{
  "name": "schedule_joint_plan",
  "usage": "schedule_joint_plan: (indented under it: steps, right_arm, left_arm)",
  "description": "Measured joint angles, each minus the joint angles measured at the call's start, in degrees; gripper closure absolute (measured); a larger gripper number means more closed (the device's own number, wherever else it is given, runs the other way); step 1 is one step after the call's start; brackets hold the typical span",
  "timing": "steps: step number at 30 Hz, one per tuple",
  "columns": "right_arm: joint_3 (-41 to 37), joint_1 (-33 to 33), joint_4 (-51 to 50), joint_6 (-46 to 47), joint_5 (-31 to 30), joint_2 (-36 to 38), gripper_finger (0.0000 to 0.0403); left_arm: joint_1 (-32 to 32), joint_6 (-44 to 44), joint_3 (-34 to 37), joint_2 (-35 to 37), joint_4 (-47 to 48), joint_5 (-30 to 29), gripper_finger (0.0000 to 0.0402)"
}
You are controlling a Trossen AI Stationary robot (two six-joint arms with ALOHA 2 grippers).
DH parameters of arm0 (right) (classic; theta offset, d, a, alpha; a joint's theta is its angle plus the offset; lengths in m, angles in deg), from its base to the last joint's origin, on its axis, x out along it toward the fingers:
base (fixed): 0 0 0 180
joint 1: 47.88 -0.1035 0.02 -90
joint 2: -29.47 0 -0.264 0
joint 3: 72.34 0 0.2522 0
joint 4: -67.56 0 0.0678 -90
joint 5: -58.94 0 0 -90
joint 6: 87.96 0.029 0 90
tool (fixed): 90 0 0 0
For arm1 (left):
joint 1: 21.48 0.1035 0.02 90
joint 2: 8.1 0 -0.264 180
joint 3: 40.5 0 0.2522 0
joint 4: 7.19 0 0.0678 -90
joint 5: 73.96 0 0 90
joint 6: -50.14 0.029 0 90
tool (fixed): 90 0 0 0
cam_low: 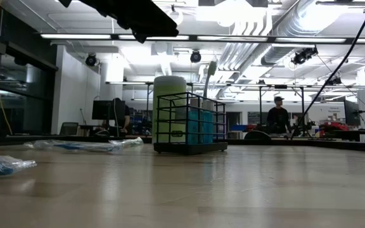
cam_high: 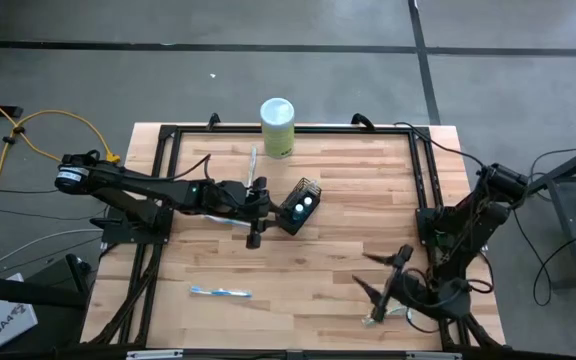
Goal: Pick & Place toothbrushing station
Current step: Put the bottom right green toothbrush into the right section of the black wire organizer
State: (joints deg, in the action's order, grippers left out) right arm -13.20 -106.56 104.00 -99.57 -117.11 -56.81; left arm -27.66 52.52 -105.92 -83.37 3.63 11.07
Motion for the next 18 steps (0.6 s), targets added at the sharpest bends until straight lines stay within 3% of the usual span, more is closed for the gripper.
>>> schedule_joint_plan:
  steps: [6, 13, 18]
  right_arm:
    - [0.0, -0.92, -12.53, 17.94, 17.04, 0.0, 0.0147]
    - [0.0, 3.9, -25.07, 36.79, 41.77, 0.0, 0.0147]
    - [0.0, 7.0, -34.59, 48.83, 56.18, 0.0, 0.0147]
  left_arm:
    - [-1.39, -2.14, 0.0, 0.0, -0.38, 0.0, 0.0281]
    - [-2.98, -2.46, 0.0, 0.0, -3.82, -0.02, 0.0281]
    - [-3.95, -2.46, 0.0, 0.0, -5.14, 0.0, 0.0281]
